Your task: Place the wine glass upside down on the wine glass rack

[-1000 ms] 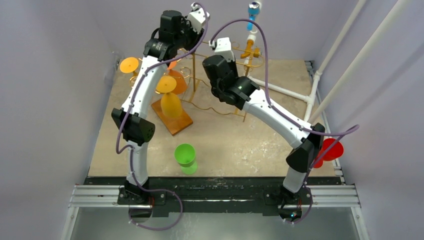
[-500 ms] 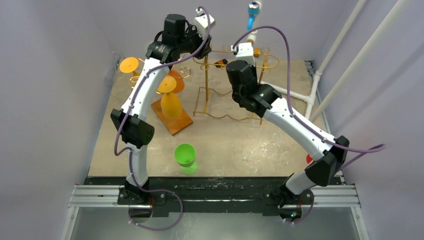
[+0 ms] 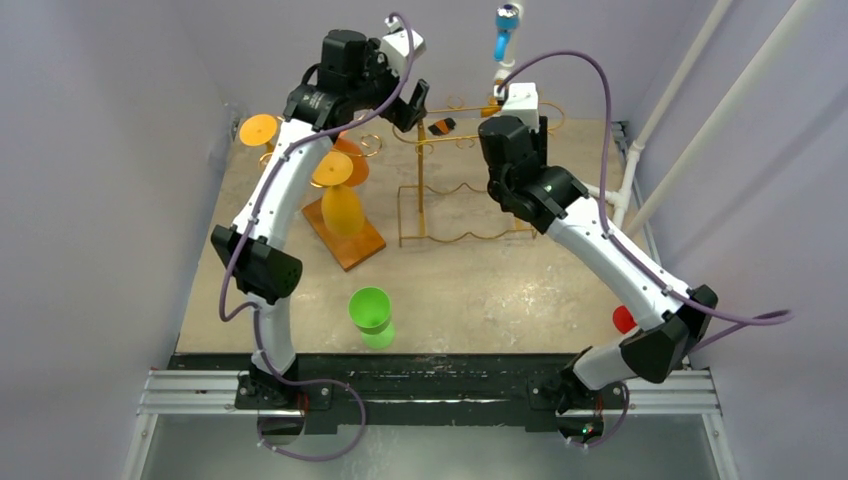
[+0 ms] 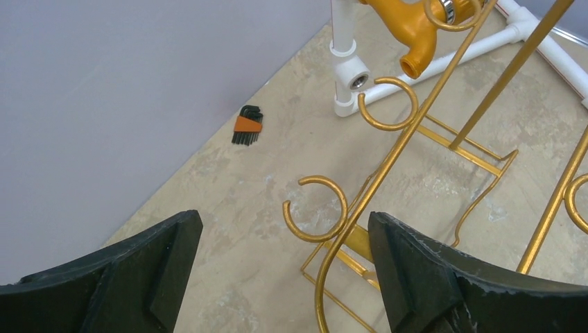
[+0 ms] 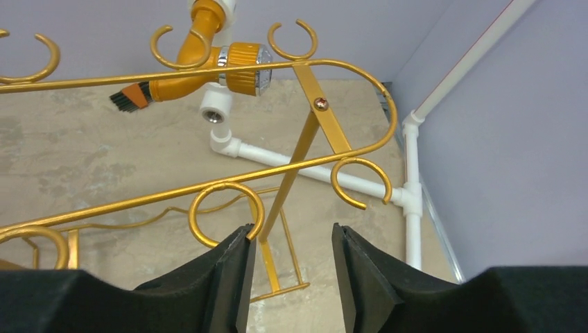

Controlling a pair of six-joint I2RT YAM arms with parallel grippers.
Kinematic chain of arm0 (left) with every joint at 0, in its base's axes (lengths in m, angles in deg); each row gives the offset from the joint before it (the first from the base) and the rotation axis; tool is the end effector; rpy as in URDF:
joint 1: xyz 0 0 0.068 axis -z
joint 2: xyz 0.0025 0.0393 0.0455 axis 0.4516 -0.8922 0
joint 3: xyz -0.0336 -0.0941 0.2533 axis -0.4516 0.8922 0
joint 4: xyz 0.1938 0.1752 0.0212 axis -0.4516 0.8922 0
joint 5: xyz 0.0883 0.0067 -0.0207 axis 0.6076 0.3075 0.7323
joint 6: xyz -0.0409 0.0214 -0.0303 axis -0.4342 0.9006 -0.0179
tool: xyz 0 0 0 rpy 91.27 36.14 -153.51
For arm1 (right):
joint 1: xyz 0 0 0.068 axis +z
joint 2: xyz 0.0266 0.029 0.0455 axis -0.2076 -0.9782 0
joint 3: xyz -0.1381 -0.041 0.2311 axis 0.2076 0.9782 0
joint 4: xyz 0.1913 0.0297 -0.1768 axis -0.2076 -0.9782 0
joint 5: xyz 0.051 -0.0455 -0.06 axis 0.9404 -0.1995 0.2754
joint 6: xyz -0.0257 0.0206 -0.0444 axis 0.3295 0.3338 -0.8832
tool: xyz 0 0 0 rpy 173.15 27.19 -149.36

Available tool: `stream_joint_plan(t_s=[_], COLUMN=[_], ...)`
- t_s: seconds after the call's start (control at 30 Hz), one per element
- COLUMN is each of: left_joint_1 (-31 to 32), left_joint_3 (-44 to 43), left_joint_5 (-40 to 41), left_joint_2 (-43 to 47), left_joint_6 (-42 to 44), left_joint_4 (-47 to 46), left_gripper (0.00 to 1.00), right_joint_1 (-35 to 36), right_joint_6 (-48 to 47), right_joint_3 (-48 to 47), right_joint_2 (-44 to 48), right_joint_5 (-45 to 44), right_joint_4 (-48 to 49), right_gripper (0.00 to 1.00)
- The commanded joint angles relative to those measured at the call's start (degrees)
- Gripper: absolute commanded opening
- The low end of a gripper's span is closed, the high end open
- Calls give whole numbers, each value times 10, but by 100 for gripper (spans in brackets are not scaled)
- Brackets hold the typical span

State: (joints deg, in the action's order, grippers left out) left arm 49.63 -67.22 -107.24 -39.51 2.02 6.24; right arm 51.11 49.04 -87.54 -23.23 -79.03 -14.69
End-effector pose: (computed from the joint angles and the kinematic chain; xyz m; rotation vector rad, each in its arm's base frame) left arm 0.4015 -0.1817 0.4510 0.8017 1.7760 -0.4314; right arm 0.2673 0.1773 0.4229 0.1050 1.8194 -0.3913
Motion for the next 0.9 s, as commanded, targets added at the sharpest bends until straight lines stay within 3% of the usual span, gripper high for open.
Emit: stream_joint_plan(t_s=[0.0,0.13,0.37,0.47,0.6,0.73,0.87], left_joint_1=[-5,-6,-10,-10,-10,-10,-10], left_joint_3=[-59,-46,-71,-23,74,75,37], left_joint_5=[40,81,107,93,68,68,62], left_joint_2=[33,74,122,157,195,202,212], left_joint_6=[-15,-28,-53,-45,-36,-29,-19], left_joint_4=[43,22,32,36,35,58,98], left_gripper=[100,100,100,100,100,100,100], right_joint_1=[0,32,174,176,126,125,206], right_joint_6=[28,45,102,124,124,112,121], right_joint_3=[-23,-43,-122,-94,-26,2,-36], right_joint_2=[52,72,36,47,95,136,113], right_joint_5=[23,40,57,45,63,89,118], right_joint_4=[-27,-57,-169,-188,-175,-145,-177], right_gripper=[54,60,69,72,73,70,72])
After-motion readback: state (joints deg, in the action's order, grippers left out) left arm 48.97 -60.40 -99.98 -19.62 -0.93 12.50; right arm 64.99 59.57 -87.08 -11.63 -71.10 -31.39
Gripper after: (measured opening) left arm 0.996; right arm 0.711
